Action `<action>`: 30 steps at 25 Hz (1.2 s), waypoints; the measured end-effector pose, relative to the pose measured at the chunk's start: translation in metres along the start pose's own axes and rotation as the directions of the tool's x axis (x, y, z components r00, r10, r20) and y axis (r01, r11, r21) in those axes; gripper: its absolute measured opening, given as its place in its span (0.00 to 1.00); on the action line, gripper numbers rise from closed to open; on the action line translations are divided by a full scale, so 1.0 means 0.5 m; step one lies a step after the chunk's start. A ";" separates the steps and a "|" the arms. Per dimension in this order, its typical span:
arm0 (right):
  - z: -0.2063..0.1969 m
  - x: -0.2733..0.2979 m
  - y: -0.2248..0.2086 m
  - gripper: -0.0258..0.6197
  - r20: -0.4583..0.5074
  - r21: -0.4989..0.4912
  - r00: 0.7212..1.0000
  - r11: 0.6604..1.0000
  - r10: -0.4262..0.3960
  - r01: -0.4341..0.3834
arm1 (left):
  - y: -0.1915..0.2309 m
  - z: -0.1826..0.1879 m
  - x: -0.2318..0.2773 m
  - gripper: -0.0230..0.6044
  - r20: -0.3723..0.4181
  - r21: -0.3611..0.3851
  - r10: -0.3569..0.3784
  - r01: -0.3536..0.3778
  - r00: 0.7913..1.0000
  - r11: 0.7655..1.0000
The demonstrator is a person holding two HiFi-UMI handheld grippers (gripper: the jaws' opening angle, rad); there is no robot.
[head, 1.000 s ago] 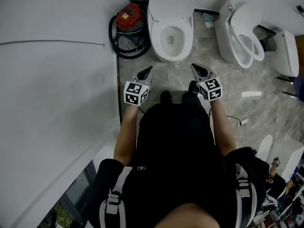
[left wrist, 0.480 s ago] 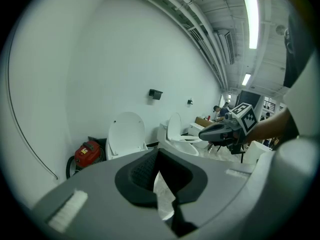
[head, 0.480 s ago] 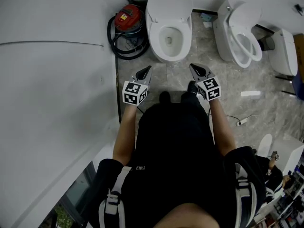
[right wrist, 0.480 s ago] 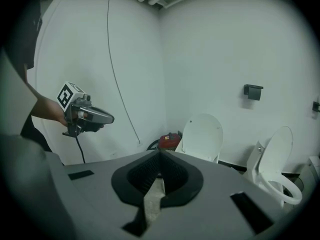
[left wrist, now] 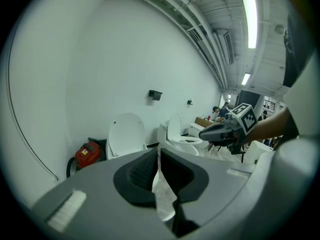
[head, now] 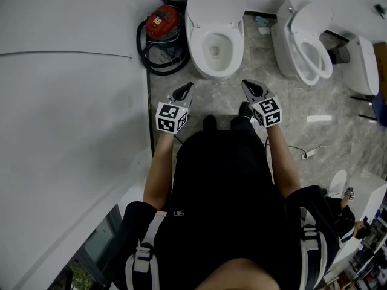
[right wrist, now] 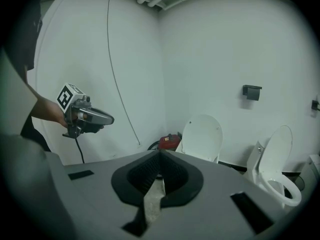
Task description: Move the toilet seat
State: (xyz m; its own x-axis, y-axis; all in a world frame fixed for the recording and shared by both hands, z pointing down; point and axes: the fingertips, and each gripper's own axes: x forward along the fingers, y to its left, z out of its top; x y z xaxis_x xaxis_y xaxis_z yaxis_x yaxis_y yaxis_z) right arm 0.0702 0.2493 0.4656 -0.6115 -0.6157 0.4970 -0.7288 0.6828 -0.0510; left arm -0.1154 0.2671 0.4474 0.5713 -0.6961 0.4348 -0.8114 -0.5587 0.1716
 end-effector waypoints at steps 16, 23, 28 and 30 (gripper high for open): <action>-0.025 -0.009 0.003 0.31 0.002 0.025 1.000 1.000 0.002 -0.002 | -0.019 -0.003 -0.005 0.21 0.005 0.003 0.000 0.000 1.000 1.000; -0.042 -0.021 0.016 0.44 -0.005 0.041 1.000 0.999 0.031 -0.031 | -0.038 -0.008 -0.003 0.32 0.005 0.004 -0.014 0.014 1.000 1.000; -0.040 -0.018 0.019 0.54 0.002 0.014 0.999 0.999 0.049 -0.049 | -0.039 -0.005 0.004 0.37 0.004 0.010 -0.021 0.021 1.000 1.000; -0.038 -0.019 0.020 0.58 0.000 0.006 0.999 0.999 0.050 -0.050 | -0.041 -0.003 0.006 0.39 0.004 0.011 -0.024 0.024 1.000 1.000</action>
State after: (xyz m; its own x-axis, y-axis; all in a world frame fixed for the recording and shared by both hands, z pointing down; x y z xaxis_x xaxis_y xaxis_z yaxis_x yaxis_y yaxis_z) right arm 0.0743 0.2695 0.4767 -0.6474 -0.5803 0.4940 -0.6988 0.7107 -0.0811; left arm -0.0973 0.2769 0.4465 0.5913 -0.6842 0.4269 -0.7959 -0.5804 0.1721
